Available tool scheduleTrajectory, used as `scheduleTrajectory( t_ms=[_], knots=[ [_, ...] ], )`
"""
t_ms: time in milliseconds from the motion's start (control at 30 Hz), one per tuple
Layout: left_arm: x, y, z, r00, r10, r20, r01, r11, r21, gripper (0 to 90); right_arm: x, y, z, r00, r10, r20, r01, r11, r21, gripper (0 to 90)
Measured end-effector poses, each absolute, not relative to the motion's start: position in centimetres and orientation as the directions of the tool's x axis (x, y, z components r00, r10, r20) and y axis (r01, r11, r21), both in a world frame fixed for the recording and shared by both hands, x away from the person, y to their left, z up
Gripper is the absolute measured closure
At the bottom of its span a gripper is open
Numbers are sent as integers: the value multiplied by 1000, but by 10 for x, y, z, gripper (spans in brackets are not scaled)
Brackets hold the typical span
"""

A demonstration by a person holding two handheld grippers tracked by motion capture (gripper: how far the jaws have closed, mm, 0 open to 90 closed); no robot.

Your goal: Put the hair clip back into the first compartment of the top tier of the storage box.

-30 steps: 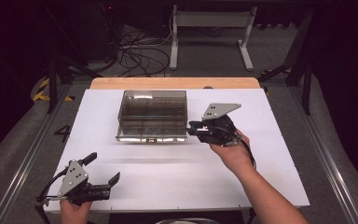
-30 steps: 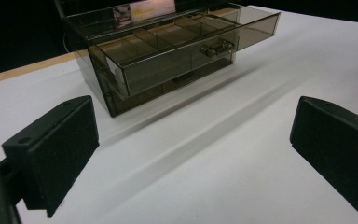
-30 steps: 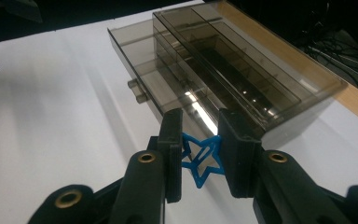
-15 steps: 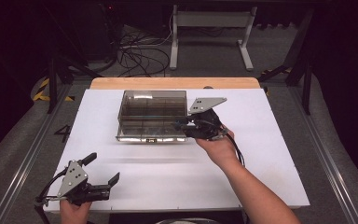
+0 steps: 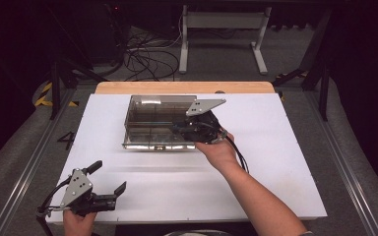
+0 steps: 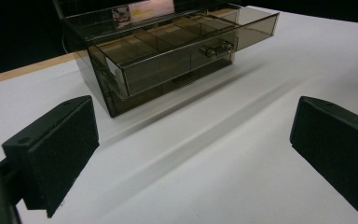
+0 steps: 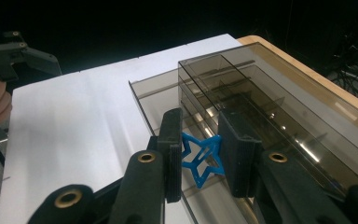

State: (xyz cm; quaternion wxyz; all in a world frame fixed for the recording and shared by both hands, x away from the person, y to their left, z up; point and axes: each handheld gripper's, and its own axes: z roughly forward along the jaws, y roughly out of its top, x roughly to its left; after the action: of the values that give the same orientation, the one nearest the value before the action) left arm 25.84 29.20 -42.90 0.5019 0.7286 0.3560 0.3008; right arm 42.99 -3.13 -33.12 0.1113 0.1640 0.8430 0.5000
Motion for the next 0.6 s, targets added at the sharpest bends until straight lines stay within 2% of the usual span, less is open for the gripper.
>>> scheduleTrajectory(
  t_ms=[600],
  knots=[
    [259, 292, -429, 565, 822, 72, 218, -233, 948, 19, 443, 6, -340, -932, 362, 4, 172, 432, 885, 720]
  ],
)
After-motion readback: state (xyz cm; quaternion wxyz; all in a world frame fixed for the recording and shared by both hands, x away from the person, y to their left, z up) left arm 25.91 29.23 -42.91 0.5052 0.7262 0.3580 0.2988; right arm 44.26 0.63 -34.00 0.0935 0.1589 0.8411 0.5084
